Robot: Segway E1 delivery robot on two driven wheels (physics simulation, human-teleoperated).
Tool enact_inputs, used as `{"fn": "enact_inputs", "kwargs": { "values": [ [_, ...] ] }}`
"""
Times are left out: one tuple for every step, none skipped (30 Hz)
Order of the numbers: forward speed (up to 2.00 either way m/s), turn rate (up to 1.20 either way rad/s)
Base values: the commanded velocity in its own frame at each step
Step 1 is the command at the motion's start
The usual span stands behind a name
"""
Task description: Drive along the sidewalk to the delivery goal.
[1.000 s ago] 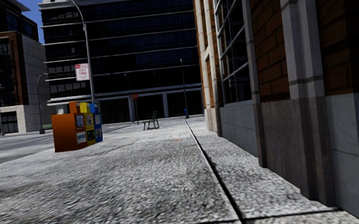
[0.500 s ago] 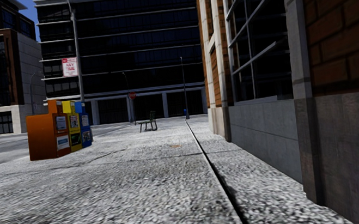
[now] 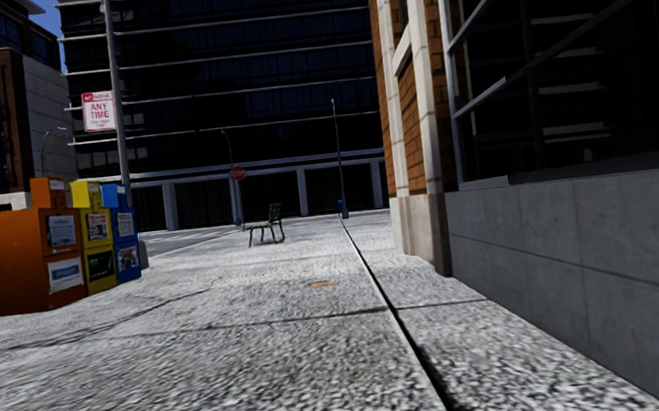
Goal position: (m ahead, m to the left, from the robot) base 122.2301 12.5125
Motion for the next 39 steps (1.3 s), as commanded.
{"fn": "enact_inputs", "kwargs": {
  "values": [
    [2.0,0.0],
    [2.0,0.0],
    [2.0,0.0],
    [2.0,0.0],
    [2.0,0.0],
    [2.0,0.0],
    [2.0,0.0],
    [2.0,0.0],
    [2.0,0.0],
    [2.0,0.0],
    [2.0,0.0],
    [2.0,0.0],
    [2.0,0.0],
    [2.0,0.0],
    [2.0,0.0],
    [2.0,0.0],
    [2.0,0.0],
    [2.0,0.0],
    [2.0,0.0],
    [2.0,0.0],
    [2.0,0.0],
    [2.0,0.0],
    [2.0,0.0],
    [2.0,0.0],
    [2.0,0.0],
    [2.0,0.0],
    [2.0,0.0],
    [2.0,0.0],
    [2.0,0.0],
    [2.0,0.0],
    [2.0,0.0],
    [2.0,0.0],
    [2.0,0.0],
    [2.0,0.0],
    [2.0,0.0],
    [2.0,0.0],
    [2.0,0.0],
    [2.0,0.0],
    [2.0,0.0]
  ]
}}
